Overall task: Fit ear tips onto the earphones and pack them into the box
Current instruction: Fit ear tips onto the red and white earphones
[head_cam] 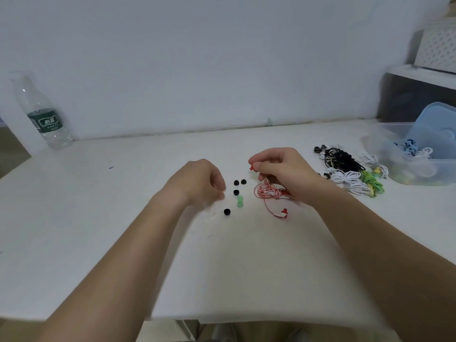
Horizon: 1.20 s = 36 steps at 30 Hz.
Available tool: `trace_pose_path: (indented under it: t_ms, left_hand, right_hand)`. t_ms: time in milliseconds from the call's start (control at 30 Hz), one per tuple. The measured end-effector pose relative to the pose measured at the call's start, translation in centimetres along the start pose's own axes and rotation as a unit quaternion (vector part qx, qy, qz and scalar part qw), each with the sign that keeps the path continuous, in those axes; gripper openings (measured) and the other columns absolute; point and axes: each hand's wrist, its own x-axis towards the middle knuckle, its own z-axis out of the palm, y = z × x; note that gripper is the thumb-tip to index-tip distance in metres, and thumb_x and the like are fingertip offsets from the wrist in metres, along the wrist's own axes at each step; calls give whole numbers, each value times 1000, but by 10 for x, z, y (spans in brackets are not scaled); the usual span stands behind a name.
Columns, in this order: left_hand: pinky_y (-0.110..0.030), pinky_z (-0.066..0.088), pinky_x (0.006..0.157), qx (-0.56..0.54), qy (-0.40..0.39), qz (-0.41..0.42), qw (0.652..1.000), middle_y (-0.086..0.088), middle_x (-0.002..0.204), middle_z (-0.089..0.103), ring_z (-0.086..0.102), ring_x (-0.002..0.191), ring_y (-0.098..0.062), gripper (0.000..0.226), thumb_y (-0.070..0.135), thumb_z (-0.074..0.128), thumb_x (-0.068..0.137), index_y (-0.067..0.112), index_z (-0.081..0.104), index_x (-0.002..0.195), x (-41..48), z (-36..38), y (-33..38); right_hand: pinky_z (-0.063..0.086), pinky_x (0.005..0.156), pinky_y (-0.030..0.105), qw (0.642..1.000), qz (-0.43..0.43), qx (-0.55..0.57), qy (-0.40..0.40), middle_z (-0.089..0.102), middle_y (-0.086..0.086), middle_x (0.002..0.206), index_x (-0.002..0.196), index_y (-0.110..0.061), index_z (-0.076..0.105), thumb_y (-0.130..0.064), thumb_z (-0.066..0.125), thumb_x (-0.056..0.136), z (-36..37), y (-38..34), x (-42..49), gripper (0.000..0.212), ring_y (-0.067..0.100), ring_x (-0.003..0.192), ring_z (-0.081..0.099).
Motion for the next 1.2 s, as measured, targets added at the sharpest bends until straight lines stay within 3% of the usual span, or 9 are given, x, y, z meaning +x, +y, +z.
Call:
trace_pose_path:
  t_ms: [167,333,433,533,667,867,1067,1200]
  left_hand:
    - [-23,54,66,9,5,-13,1000,12,73,73,71,73,-9,9,21,79,79,27,75,74,3,3,-1]
    - [-18,49,61,-2,23,4,1000,11,77,72,68,73,-8,12,19,80,80,28,73,75,-2,-2,-1]
    - [-28,56,66,-84,73,20,994,4,74,74,68,68,-13,10,16,80,81,24,74,79,-5,-9,10]
    - [-35,60,76,-223,82,33,971,0,73,75,73,73,-20,12,10,80,80,16,74,87,-4,-9,30]
    - [-33,61,87,-362,67,24,929,-5,75,72,73,80,-19,17,-3,76,80,9,73,92,10,6,52]
    - [-25,57,87,-503,62,8,862,-10,93,77,75,95,-20,19,-4,74,83,8,76,97,24,34,58]
    - [-20,57,78,-571,59,4,819,-12,89,77,75,92,-22,16,-7,71,84,3,73,95,22,41,55]
    - [-22,59,79,-560,52,7,827,-17,96,77,75,96,-26,17,-6,72,84,4,72,97,22,41,52]
  right_hand:
    - [52,68,28,1000,-15,-3,-2,73,4,84,98,-9,75,-5,66,93,-1,6,2,12,10,64,63]
    - [52,66,22,999,-32,-11,-7,72,5,88,99,-10,75,-7,67,93,-2,8,1,11,10,65,64]
    - [53,69,23,999,-44,-16,-10,74,7,93,101,-11,75,-7,67,94,-1,9,-1,12,10,68,65]
    - [54,70,27,999,-49,19,0,71,3,86,101,-9,74,-5,66,94,-2,10,-5,12,13,70,65]
    - [53,73,35,996,-49,68,29,65,9,79,97,-8,74,-3,66,93,-5,12,-7,10,19,71,62]
    - [52,70,34,993,-58,90,55,63,10,70,94,-4,72,1,66,91,-10,11,-13,8,23,68,59]
    - [56,78,39,992,-51,97,62,68,10,74,96,-8,71,0,66,92,-8,13,-11,10,25,74,64]
    - [57,79,38,991,-43,108,70,70,14,78,101,-4,69,-1,68,92,-10,13,-9,9,25,76,67]
